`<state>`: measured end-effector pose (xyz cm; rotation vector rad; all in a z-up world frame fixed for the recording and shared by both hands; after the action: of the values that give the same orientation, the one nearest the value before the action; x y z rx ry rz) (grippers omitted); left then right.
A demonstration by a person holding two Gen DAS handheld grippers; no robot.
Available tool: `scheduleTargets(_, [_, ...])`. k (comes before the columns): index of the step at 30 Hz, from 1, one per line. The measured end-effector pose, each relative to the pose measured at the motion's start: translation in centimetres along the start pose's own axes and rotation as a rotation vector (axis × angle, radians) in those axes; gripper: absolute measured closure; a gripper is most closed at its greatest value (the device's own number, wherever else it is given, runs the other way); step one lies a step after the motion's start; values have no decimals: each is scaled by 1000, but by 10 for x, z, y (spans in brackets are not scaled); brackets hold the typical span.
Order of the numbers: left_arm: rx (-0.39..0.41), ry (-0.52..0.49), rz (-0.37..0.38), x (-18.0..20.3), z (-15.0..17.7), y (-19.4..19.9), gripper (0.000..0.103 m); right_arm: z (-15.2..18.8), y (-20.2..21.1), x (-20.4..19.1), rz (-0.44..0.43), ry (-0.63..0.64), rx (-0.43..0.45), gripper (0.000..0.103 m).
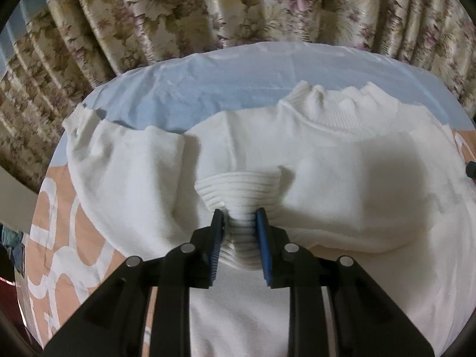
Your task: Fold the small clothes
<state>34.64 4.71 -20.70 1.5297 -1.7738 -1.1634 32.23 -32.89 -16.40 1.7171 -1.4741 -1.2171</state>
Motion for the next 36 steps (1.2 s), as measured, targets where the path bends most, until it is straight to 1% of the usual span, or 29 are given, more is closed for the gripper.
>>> scheduleTargets(2, [-2,18,2,-7,0,1,79,-3,3,-1,12,5,25,62])
scheduleTargets(5, [-6,11,-2,-6,0,2,79,-11,4,8,-11,-58,40,64])
scheduleTargets(8, [-5,-19,-36,0,0,2,79,-10,-5,2,9,-12,5,74])
scheduleTargets(11, [-8,-20,-42,1,0,0,79,-5,-17,-7,10,16,-34,81])
scheduleTargets(13, [-9,-18,-39,1,0,1,79,-5,-19,-7,5,8,-37,87])
scheduleTargets(14, [-8,-18,-38,1,0,1,79,-5,-19,-8,2,10,-35,96])
scheduleTargets(15, [-5,-17,-34,1,0,2,79,-6,-18,-9,9,23,-28,99])
scheduleTargets(17, [15,-16,-14,4,-2,6,75,-8,-11,-8,50,51,17,99])
scheduleTargets(20, [45,-31,4,10,-4,10,69,-12,0,2,26,2,73,99])
scheduleTargets(22, [56,-43,-6,12,-5,8,69,-11,1,9,15,-12,75,99])
scheduleTargets(23, [55,-40,-16,10,-5,5,67,-10,-1,13,8,-24,71,99])
scheduleTargets(24, [42,-27,-18,6,-4,1,67,-10,-2,15,2,-31,71,99])
scheduleTargets(25, [19,4,-1,0,-1,-7,66,-8,-3,20,-6,-48,71,100])
scheduleTargets(26, [15,22,14,-5,0,-8,61,-7,-4,24,-3,-62,71,103])
scheduleTargets(27, [18,33,26,-7,2,-8,60,-5,-4,30,26,-73,79,102])
scheduleTargets(28, [19,27,28,-8,3,-7,59,-4,-5,40,32,-102,81,102])
scheduleTargets(30, [21,12,16,-7,3,-5,55,-1,1,58,-15,-170,88,102])
scheduleTargets(31, [21,9,12,-7,3,-4,50,-1,6,60,-19,-172,94,102])
scheduleTargets(32, [19,15,9,-9,2,-2,42,0,10,59,-25,-167,96,102])
scheduleTargets(34, [25,35,16,-16,2,2,37,-2,19,52,-39,-145,105,102])
scheduleTargets(35, [22,39,21,-22,2,6,32,-3,21,47,-40,-134,106,101])
scheduleTargets(36, [19,31,4,-25,3,9,28,-4,24,42,-37,-120,109,99])
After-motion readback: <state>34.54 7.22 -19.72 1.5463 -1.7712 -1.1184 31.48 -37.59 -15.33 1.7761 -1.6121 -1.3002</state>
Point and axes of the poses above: each gripper's, at about its wrist camera, not at the fingertips, and y roughly against the way its jaws point, x to its right, z to its underside, the point moved 4 cm from there along -y, roughly the way its jaws point, and after that the axes turned 5 degrees about -y, right-handed, at the moved point
